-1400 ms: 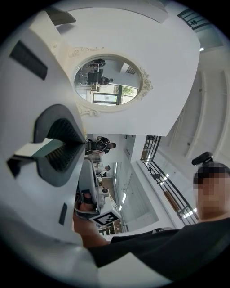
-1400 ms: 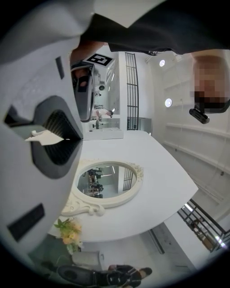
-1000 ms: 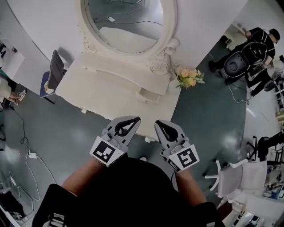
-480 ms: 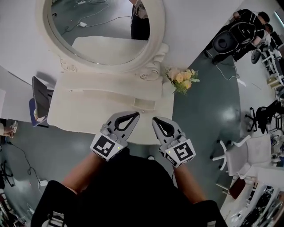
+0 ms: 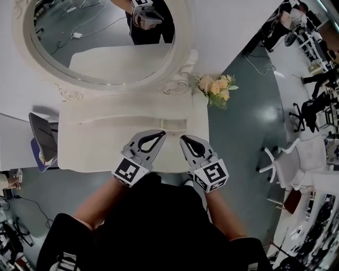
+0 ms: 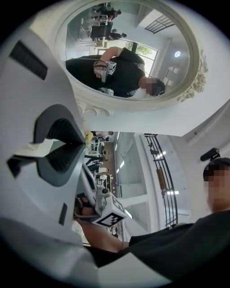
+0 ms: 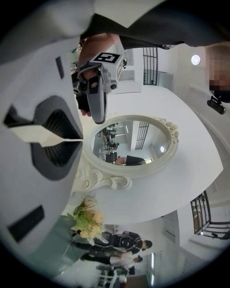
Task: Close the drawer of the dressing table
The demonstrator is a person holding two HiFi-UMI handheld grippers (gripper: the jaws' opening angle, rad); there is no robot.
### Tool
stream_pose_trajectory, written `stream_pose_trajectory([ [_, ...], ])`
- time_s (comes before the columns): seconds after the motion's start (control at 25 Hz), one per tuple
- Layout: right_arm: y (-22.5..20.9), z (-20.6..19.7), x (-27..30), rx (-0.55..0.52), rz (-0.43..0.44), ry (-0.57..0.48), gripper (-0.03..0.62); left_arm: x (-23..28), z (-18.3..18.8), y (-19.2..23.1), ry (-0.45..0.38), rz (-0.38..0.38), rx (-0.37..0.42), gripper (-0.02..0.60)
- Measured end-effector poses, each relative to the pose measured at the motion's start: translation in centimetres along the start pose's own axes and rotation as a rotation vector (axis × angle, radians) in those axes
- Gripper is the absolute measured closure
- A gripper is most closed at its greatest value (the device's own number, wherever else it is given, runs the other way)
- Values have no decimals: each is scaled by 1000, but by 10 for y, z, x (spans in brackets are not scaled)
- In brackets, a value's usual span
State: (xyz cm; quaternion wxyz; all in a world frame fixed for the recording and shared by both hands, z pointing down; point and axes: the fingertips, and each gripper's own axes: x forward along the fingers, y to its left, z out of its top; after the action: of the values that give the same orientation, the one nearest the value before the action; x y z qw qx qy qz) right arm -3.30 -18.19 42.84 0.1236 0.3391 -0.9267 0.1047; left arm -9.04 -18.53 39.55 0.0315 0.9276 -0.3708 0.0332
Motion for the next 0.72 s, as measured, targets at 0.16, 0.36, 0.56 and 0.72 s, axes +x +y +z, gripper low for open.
stream_pose_trajectory([
  [0.16, -8, -21, 13, 31, -69, 50, 586, 0, -14, 16, -9, -7, -12, 588],
  [0.36, -25, -57, 29, 73, -161, 128, 570, 2, -31, 23, -37, -44, -19, 588],
  [0.56, -36, -90, 41, 121, -233, 189, 530, 7, -51, 25, -34, -81, -37, 588],
  [0.72, -41, -119, 51, 154, -280, 248, 479, 14, -71, 27, -6, -96, -40, 588],
])
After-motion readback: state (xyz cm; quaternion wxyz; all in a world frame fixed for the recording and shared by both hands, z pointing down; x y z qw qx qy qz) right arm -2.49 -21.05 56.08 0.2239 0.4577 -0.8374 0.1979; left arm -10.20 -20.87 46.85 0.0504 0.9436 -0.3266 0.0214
